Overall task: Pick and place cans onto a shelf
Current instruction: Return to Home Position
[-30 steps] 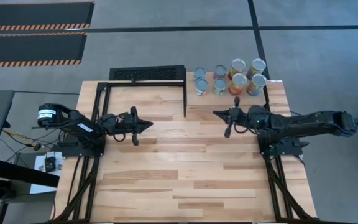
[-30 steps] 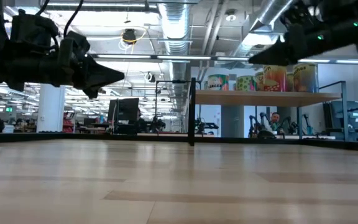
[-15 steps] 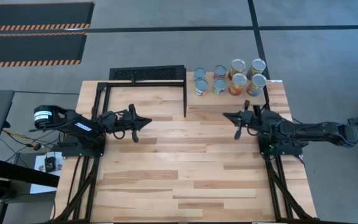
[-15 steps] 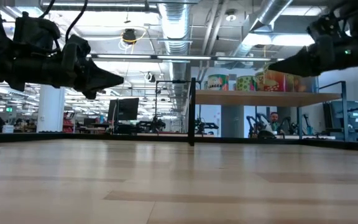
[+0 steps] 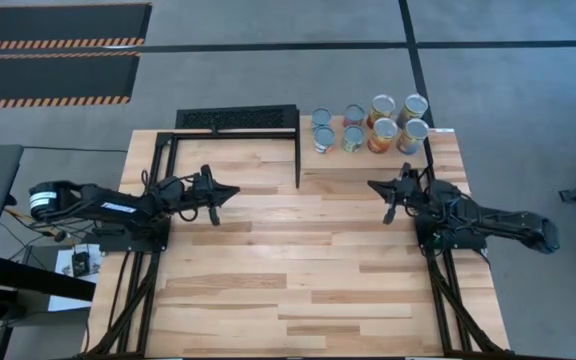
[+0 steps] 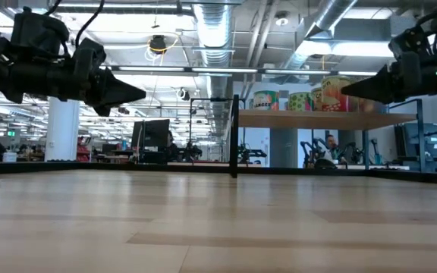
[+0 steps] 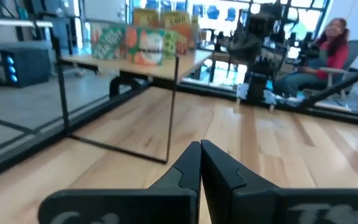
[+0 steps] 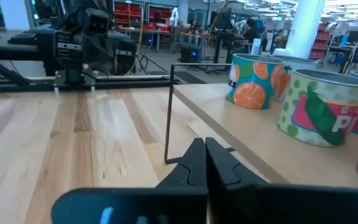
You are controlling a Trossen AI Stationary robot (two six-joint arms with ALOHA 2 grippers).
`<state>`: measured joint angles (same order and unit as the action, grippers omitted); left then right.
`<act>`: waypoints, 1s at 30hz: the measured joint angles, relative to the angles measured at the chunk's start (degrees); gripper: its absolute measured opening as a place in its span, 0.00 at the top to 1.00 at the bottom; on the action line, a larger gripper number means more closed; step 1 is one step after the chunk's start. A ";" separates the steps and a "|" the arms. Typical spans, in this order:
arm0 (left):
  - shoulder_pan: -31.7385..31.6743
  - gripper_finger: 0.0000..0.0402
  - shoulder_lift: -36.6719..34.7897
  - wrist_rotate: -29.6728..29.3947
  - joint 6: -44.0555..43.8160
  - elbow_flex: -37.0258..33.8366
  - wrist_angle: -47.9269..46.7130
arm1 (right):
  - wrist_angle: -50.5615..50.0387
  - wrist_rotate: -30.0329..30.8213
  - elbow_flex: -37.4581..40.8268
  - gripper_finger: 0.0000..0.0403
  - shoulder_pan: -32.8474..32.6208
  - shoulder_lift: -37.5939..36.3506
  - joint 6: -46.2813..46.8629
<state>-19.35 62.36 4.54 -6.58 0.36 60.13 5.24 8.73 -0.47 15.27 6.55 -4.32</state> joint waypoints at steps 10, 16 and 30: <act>0.07 1.00 -14.29 -2.05 1.21 0.02 -12.32 | -2.87 -1.53 0.07 0.99 0.46 -6.18 -0.60; 0.15 1.00 -24.41 -2.91 1.21 0.02 -23.01 | -3.09 -1.50 0.11 0.99 1.97 -5.93 0.79; 0.15 1.00 -60.92 -5.00 1.32 0.04 -56.74 | -3.55 -2.83 0.13 0.99 4.00 -5.89 1.42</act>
<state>-19.20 1.44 -0.46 -5.26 0.40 3.39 1.69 5.90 -0.34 19.27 0.66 -2.89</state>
